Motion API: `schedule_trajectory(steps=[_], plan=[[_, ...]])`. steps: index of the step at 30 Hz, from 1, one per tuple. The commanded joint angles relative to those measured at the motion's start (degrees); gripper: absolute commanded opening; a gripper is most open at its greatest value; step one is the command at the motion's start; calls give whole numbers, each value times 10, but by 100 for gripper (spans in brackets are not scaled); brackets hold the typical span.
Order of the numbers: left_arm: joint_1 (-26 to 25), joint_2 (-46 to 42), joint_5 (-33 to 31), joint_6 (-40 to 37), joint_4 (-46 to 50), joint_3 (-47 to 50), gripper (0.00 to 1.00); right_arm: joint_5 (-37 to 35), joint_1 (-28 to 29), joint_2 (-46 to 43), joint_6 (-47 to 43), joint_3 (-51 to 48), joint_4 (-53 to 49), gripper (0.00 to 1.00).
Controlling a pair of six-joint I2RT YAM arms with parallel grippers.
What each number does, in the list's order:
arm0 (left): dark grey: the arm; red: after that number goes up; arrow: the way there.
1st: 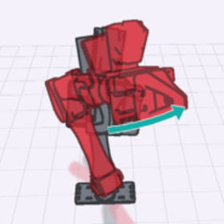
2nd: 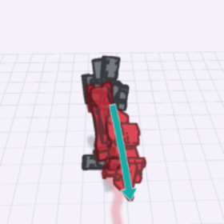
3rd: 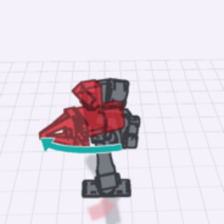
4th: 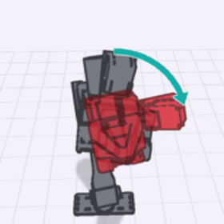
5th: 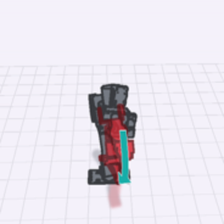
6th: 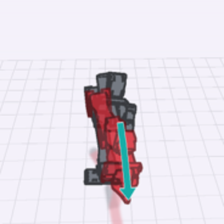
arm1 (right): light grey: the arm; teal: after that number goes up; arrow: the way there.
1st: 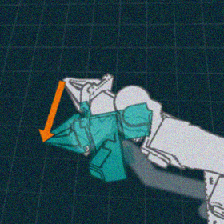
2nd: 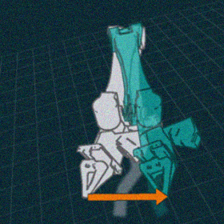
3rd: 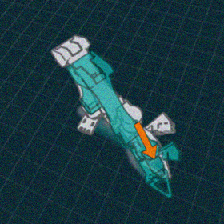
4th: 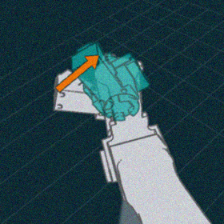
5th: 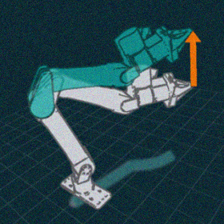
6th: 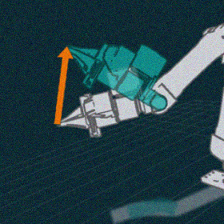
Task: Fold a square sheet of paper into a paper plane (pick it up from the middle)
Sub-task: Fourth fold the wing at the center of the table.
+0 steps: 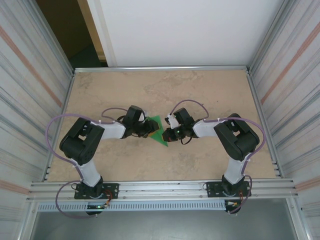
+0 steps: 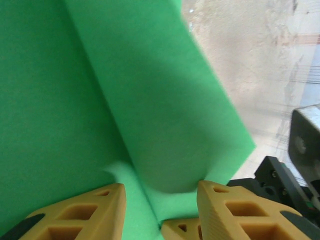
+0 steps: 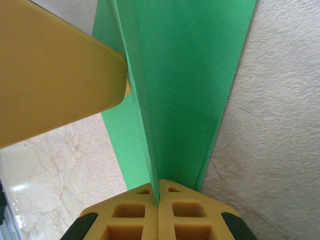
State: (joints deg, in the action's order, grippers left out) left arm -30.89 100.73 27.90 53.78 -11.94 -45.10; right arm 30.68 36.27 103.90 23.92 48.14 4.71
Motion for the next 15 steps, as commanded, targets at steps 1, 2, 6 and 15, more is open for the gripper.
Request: schedule_trajectory(steps=[1,2,6,15], plan=[[-4,12,-10,-12,39,-20,44,1,-4,17,11,2,-23,8],[-4,14,-11,-13,42,-21,45,1,-5,18,11,2,-24,8],[-5,21,-17,-12,67,-34,46,6,-6,18,13,2,-23,9],[-7,54,-46,-9,168,-63,46,34,-17,-12,35,4,-26,25]])
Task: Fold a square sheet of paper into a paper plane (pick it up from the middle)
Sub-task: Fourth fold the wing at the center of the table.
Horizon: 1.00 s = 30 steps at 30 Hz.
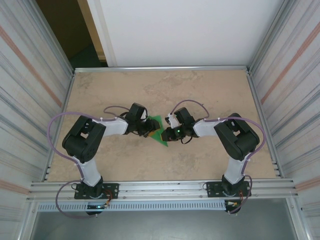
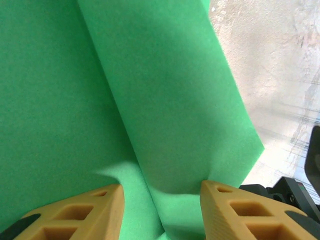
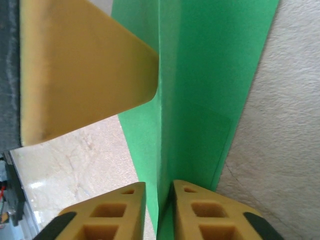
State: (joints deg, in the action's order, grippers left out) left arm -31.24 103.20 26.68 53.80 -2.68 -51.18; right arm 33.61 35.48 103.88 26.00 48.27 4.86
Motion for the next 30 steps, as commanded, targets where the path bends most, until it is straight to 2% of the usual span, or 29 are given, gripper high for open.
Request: schedule_trajectory(steps=[1,14,21,30], plan=[[-4,32,-35,-9,82,-3,46,8,-10,-17,16,3,-28,26],[-4,51,-39,-4,119,-12,45,10,-31,-74,58,-22,-9,31],[-4,54,-40,-4,127,-14,44,18,-38,-51,84,-13,6,32],[-5,58,-40,-6,138,-18,43,46,-36,-27,78,-7,-2,27]])
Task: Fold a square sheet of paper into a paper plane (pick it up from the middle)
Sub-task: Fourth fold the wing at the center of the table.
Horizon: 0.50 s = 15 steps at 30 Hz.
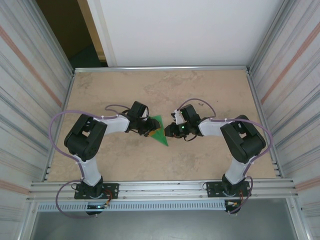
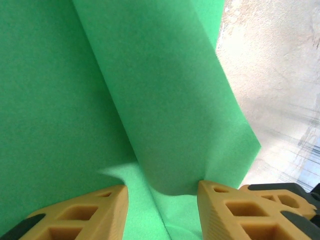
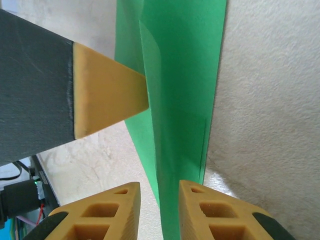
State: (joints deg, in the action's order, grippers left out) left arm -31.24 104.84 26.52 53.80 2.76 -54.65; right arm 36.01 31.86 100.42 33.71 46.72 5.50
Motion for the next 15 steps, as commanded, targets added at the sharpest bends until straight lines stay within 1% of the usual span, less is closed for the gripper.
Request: schedule_trajectory(steps=[1,6,15], plan=[[-4,41,-38,-7,85,17,43,25,0,7,-2,7,-12,27],[-5,45,-39,-8,91,14,43,42,6,7,-15,6,-29,25],[-5,48,-45,-9,110,10,42,43,16,18,-30,12,-52,21]])
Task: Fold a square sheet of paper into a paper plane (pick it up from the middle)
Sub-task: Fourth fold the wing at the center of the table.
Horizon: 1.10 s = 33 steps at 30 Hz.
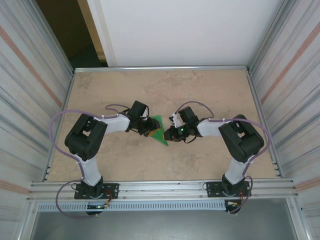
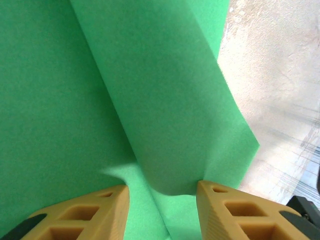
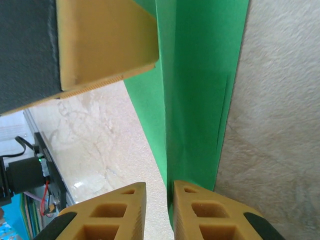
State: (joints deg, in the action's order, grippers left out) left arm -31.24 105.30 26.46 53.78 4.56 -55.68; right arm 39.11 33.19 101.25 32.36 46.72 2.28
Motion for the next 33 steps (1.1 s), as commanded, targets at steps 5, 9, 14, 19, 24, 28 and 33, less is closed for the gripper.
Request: schedule_trajectory(steps=[5,9,14,19,24,28,33], plan=[[-4,46,-45,-8,94,21,42,11,4,20,-22,13,-24,18],[-4,48,-45,-8,94,22,40,7,3,28,-26,14,-28,18],[-5,48,-47,-9,99,22,39,7,4,35,-30,13,-28,14],[-4,54,-47,-11,106,18,39,5,3,43,-29,8,-27,11],[-4,60,-45,-13,111,15,39,4,1,49,-27,7,-25,10],[-4,63,-46,-15,116,12,38,10,-4,30,-16,6,-19,14],[-5,68,-45,-18,119,8,38,5,-9,-6,-15,2,-22,15]])
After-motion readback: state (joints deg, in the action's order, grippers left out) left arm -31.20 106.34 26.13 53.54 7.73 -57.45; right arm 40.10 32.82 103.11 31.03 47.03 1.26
